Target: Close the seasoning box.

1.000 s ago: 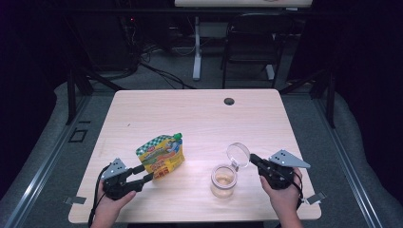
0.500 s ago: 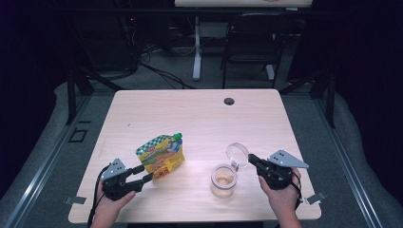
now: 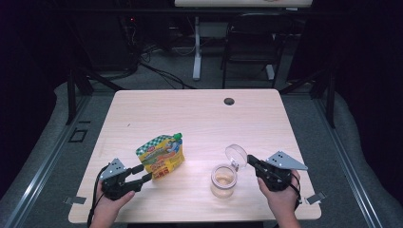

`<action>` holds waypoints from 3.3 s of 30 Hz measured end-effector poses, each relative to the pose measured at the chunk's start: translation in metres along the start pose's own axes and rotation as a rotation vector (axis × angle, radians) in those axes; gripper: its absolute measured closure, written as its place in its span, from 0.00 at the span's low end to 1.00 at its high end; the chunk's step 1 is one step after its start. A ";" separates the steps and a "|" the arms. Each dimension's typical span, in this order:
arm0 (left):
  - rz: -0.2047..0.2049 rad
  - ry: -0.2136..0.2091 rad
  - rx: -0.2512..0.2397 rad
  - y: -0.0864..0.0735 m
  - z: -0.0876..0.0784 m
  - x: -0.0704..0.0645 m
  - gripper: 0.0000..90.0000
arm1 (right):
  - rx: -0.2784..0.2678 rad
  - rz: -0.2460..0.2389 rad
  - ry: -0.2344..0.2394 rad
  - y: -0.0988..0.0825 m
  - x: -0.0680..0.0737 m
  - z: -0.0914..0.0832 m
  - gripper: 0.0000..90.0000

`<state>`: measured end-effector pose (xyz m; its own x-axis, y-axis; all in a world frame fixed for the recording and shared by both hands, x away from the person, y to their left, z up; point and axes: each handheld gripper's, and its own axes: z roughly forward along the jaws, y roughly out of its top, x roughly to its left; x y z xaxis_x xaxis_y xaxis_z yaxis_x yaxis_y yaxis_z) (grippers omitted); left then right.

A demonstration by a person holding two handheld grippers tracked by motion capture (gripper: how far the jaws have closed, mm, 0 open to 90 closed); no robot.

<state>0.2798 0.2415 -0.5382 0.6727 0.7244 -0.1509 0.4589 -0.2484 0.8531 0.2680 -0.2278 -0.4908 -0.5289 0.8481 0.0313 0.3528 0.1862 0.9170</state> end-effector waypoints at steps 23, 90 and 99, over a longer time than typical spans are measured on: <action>0.000 -0.001 -0.001 0.000 0.000 0.001 0.55 | 0.015 -0.072 0.062 -0.005 0.024 0.001 1.00; -0.124 0.177 -0.044 -0.011 -0.050 0.053 0.49 | 0.042 0.020 -0.110 -0.029 -0.032 -0.020 0.65; -0.160 0.188 -0.013 -0.022 -0.039 0.068 0.48 | 0.101 0.031 -0.175 -0.047 -0.045 -0.014 0.64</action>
<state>0.2926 0.3215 -0.5475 0.4718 0.8609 -0.1903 0.5423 -0.1131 0.8325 0.2646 -0.2815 -0.5296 -0.3776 0.9258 -0.0188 0.4469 0.2000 0.8719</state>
